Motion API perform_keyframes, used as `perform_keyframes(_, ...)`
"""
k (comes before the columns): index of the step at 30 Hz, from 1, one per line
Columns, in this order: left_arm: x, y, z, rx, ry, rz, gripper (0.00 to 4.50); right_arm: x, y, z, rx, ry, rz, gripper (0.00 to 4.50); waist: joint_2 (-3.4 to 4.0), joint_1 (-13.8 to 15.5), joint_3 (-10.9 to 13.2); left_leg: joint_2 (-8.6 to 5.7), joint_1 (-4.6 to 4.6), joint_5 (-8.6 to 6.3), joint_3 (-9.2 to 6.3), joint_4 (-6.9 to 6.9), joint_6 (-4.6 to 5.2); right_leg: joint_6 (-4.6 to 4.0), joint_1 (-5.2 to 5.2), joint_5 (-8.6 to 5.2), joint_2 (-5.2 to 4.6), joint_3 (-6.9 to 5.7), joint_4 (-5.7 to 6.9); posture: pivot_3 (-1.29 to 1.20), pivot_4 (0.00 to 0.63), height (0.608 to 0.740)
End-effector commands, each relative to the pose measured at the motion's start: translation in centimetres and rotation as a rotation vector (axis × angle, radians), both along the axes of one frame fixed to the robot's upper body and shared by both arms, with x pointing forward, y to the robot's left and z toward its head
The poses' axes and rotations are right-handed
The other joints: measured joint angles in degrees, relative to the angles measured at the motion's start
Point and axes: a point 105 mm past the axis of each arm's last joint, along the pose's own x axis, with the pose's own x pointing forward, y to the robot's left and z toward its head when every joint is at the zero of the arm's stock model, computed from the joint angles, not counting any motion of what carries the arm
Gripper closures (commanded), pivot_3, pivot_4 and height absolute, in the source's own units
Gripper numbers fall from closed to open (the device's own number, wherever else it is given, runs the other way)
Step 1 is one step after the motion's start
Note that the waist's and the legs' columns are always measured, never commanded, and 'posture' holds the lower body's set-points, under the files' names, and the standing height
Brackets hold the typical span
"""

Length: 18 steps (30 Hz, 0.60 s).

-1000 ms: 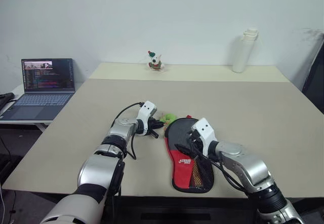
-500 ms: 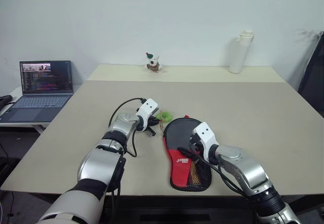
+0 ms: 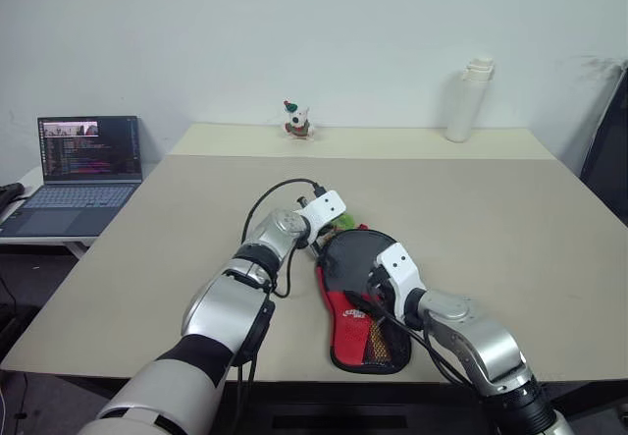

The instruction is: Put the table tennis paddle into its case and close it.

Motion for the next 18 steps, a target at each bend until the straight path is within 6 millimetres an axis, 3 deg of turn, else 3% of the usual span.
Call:
perform_keyframes(1, 0.4, -2.5, 2.8, 0.056, -0.146, -0.069, 4.49, -1.6, 0.5, -2.6, -0.034, 0.107, 0.025, 0.00, 0.00, 0.01, 0.00, -0.01, 0.00, 0.00, 0.00, 0.00, 0.00, 0.00, 0.00, 0.00, 0.00, 0.00, 0.00, 0.00, 0.150, 0.740)
perform_keyframes(10, 0.2, -5.7, 4.9, 0.136, -0.306, -0.150, 4.49, -2.4, 0.7, -3.2, -0.033, 0.129, 0.031, 0.00, -0.02, 0.03, -0.01, -0.01, 0.00, 0.00, 0.00, 0.00, 0.00, 0.01, 0.00, -0.01, 0.00, -0.01, -0.02, 0.00, 0.150, 0.740)
perform_keyframes(18, -1.3, -10.4, 6.3, 0.124, -0.389, -0.273, 4.49, -2.7, 0.5, -3.5, -0.033, 0.139, 0.024, 0.00, -0.02, 0.20, -0.01, -0.03, -0.02, 0.00, 0.00, 0.00, -0.01, 0.02, 0.01, -0.01, -0.02, -0.01, -0.05, 0.00, 0.150, 0.740)
